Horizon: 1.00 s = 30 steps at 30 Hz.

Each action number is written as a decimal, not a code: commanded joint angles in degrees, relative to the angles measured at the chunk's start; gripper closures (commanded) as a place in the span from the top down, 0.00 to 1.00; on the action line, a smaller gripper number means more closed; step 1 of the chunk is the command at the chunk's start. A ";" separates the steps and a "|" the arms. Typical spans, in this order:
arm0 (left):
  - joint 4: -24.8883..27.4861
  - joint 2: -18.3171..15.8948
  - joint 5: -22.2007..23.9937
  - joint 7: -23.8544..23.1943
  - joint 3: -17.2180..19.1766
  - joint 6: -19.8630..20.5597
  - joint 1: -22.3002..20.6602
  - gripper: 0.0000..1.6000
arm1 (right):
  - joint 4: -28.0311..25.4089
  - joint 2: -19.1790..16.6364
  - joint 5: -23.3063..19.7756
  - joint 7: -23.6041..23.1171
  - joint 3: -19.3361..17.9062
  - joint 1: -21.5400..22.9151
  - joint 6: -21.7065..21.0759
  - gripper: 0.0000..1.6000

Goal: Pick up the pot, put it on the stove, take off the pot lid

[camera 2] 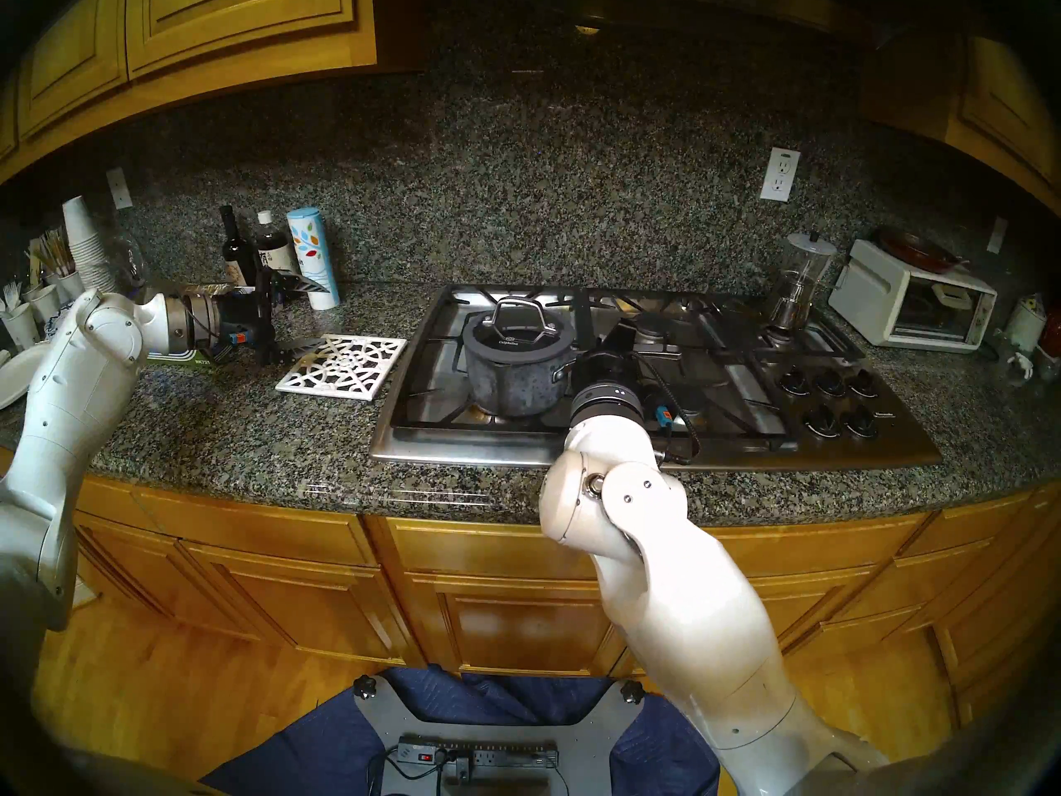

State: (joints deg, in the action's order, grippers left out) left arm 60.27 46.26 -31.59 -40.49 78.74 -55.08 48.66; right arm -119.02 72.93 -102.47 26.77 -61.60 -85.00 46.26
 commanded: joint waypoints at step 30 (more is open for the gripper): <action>0.88 0.09 0.54 0.88 1.21 0.10 -2.59 1.00 | -0.41 0.61 -3.49 -4.50 -2.35 3.91 -5.70 1.00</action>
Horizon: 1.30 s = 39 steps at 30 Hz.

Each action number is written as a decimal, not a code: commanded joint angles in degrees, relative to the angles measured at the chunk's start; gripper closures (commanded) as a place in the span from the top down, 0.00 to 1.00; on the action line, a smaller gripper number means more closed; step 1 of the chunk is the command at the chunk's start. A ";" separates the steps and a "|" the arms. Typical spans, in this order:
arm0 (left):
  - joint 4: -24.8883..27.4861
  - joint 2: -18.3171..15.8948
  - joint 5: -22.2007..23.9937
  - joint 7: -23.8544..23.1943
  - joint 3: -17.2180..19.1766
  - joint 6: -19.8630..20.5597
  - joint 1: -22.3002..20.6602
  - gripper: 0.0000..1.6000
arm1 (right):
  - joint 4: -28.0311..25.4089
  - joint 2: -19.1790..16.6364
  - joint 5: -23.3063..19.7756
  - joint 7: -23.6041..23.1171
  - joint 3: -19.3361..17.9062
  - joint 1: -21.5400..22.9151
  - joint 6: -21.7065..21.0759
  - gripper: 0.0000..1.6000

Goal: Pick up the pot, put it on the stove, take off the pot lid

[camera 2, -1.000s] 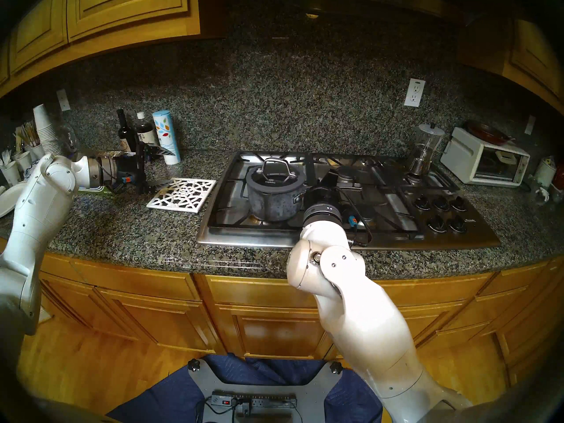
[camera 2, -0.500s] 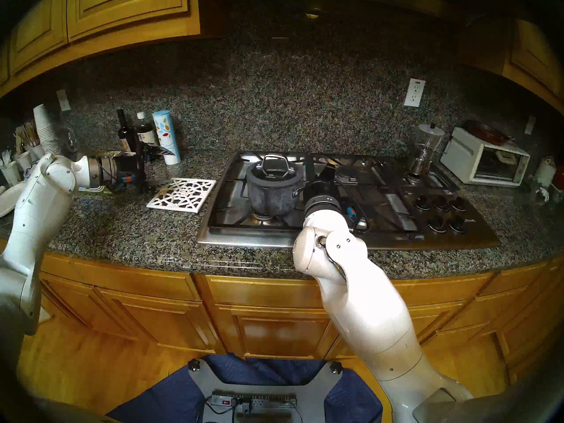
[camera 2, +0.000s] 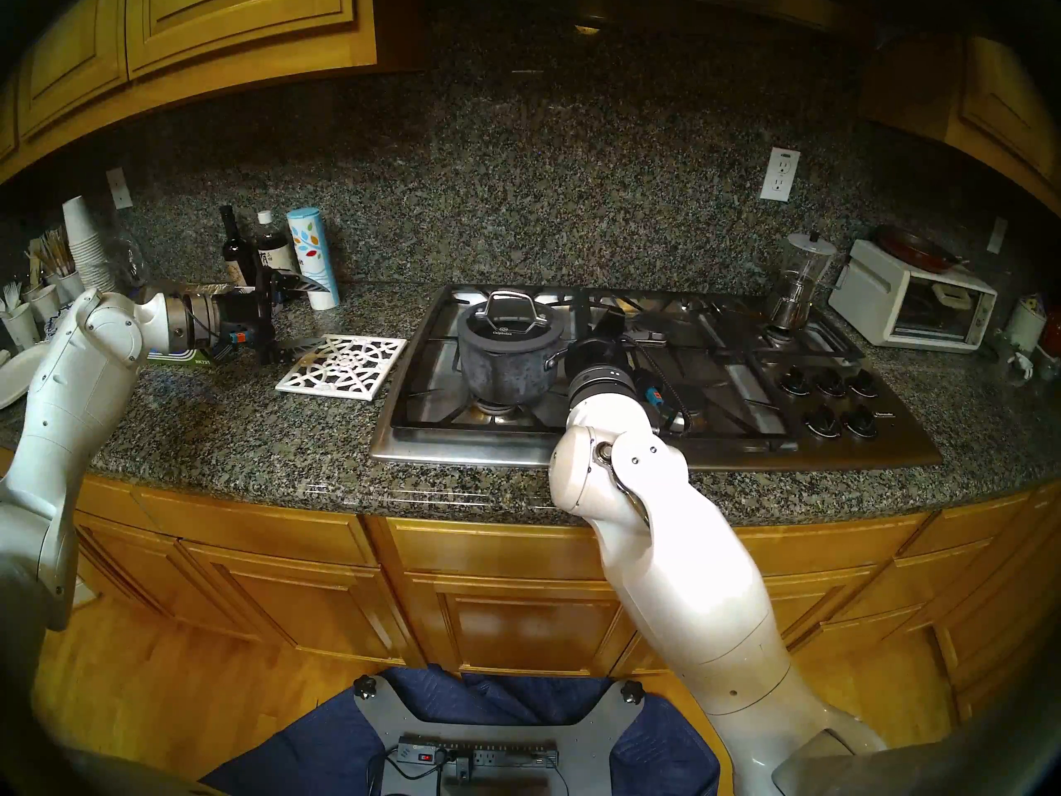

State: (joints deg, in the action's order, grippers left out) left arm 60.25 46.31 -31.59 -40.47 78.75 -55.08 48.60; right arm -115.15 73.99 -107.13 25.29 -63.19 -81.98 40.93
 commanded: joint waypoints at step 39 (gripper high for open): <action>0.80 0.10 0.50 0.92 1.21 0.08 -2.61 1.00 | -13.18 -3.78 3.49 -1.93 0.92 -7.32 4.30 1.00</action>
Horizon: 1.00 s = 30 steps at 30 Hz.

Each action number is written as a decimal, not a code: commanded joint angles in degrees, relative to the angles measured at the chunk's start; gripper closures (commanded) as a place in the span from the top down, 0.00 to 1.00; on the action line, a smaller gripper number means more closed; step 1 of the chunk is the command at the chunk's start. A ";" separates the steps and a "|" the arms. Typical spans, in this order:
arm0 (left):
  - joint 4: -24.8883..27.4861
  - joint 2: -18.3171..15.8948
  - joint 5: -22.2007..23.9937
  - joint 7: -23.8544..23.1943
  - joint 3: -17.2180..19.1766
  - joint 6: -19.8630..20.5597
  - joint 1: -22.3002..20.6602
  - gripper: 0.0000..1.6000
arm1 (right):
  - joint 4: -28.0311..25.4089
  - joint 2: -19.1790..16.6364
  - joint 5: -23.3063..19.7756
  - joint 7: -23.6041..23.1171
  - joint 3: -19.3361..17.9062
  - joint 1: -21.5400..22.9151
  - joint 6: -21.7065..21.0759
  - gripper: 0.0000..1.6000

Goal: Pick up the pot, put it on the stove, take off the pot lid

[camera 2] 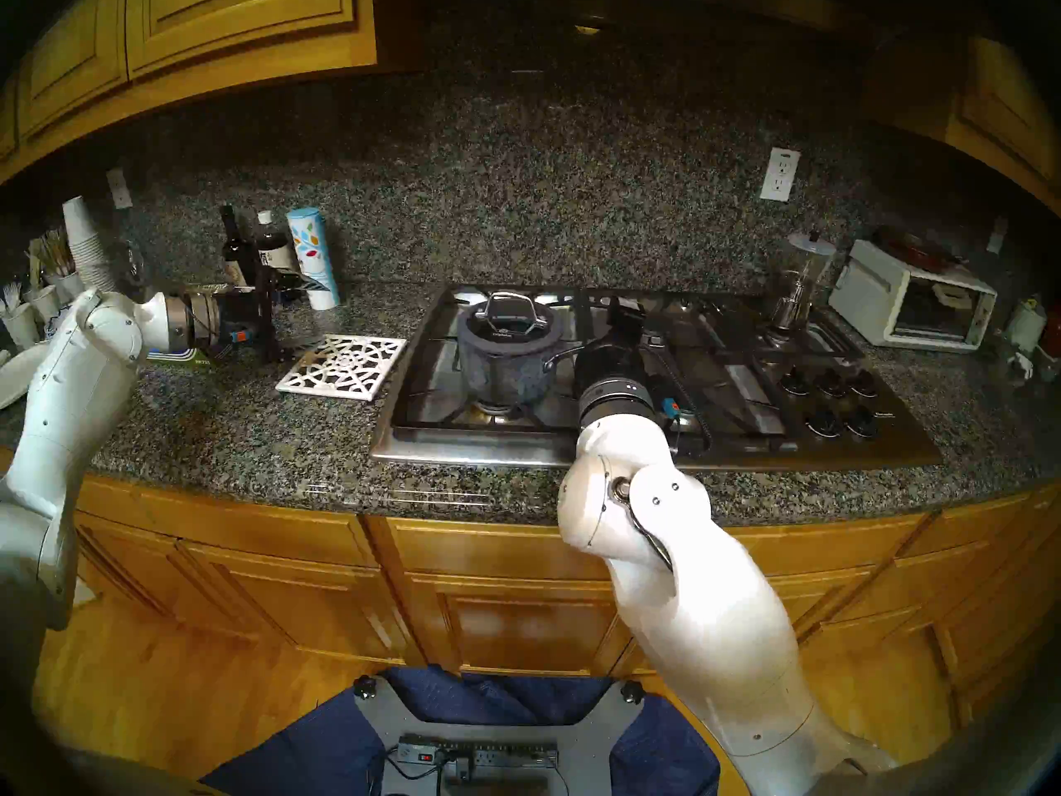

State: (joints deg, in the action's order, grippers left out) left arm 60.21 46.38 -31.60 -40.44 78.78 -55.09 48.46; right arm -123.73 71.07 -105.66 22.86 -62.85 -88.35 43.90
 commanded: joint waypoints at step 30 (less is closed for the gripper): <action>0.87 0.02 0.53 0.86 1.19 0.09 -2.45 1.00 | -16.27 -6.46 11.33 9.04 4.69 -5.81 10.13 1.00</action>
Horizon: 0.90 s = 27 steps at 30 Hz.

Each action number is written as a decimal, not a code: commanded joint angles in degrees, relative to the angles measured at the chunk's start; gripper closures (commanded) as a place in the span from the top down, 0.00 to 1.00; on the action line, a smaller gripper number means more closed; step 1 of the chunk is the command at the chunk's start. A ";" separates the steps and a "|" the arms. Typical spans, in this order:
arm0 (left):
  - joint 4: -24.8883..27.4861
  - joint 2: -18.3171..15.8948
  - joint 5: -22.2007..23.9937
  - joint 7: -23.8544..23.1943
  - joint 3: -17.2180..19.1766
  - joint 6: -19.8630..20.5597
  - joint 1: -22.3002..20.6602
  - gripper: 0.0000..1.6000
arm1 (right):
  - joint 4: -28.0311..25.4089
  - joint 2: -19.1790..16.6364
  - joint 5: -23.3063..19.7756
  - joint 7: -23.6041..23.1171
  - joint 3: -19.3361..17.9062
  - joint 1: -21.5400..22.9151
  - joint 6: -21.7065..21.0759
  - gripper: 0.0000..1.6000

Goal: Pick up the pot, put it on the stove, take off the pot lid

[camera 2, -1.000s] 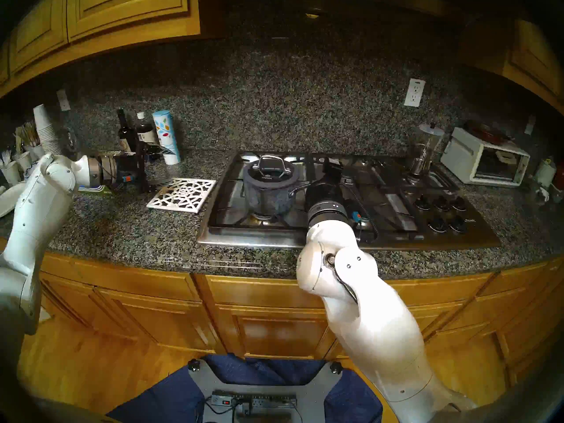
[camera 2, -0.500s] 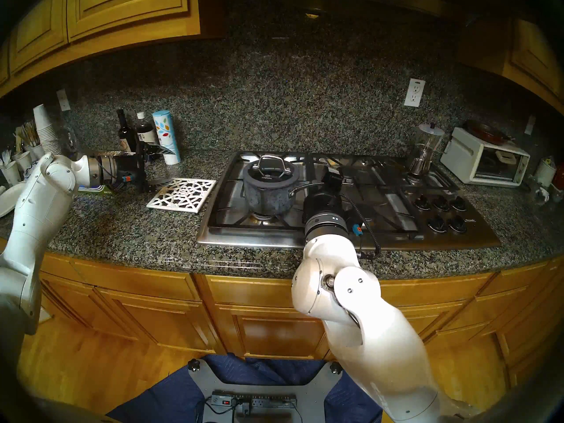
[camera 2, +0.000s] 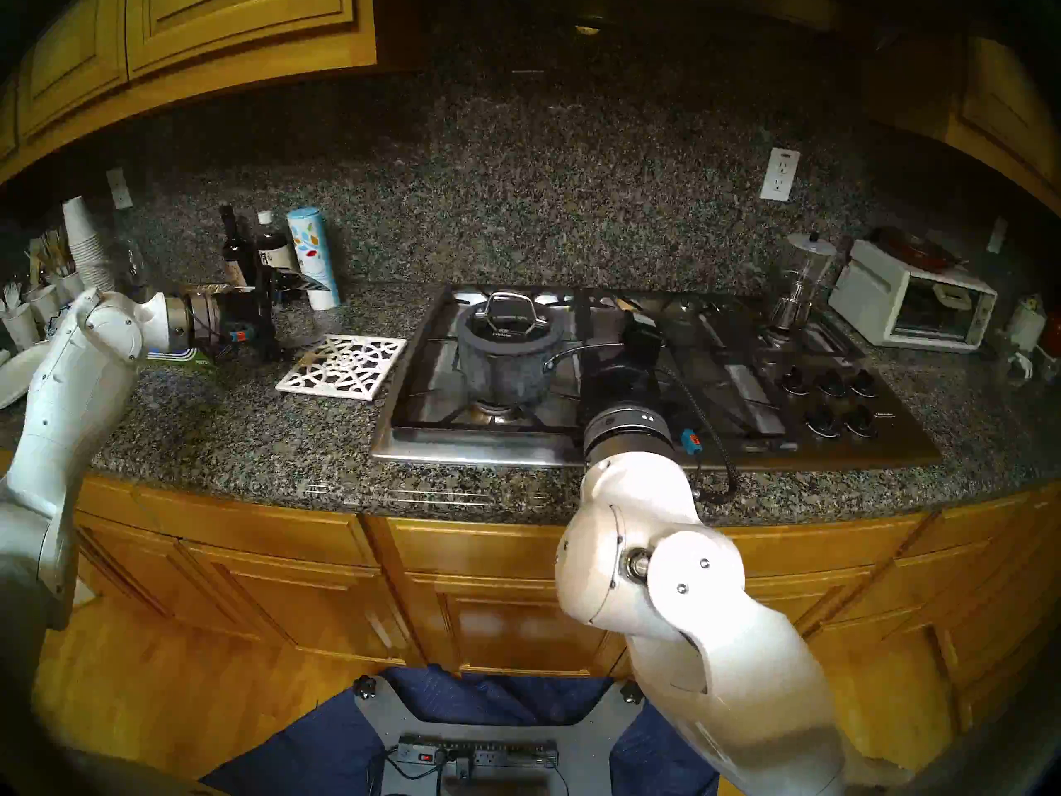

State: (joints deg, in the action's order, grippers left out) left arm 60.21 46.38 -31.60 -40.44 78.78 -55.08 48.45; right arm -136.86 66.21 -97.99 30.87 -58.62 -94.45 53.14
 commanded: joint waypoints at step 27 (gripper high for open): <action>0.87 0.01 0.53 0.86 1.18 0.08 -2.44 1.00 | -3.14 -2.37 9.34 7.46 1.96 1.63 1.86 1.00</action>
State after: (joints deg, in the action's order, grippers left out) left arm 60.21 46.39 -31.60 -40.44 78.79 -55.08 48.45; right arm -138.31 63.62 -90.84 38.51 -56.51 -94.27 55.13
